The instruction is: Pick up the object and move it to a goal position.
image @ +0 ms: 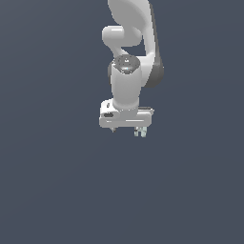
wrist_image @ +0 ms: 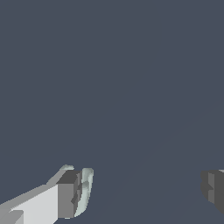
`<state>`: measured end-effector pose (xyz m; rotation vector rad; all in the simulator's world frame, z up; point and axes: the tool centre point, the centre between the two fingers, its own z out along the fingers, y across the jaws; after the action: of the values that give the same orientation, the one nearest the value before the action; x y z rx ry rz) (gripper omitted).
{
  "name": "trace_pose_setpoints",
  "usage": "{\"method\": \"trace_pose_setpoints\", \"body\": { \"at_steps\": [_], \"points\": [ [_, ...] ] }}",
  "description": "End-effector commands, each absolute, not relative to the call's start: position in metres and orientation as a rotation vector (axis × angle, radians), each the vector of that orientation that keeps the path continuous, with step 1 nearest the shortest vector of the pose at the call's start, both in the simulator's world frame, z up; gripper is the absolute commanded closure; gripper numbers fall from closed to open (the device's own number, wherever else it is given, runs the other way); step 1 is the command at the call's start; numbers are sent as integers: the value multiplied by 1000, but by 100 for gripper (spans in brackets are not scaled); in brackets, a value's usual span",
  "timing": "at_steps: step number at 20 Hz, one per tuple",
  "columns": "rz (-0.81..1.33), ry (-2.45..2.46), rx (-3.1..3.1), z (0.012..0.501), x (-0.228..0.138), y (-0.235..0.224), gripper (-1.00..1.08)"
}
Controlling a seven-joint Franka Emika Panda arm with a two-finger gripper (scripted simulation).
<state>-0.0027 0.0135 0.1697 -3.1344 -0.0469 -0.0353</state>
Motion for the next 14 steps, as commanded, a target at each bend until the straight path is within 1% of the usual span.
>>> {"method": "trace_pose_setpoints", "body": {
  "at_steps": [1,10,14],
  "points": [
    [-35,-47,-3134,170,-3,14,-92],
    [13,-33,-3142,158,-8,-10,-92],
    [13,-33,-3142,158,-8,-10,-92]
  ]
}}
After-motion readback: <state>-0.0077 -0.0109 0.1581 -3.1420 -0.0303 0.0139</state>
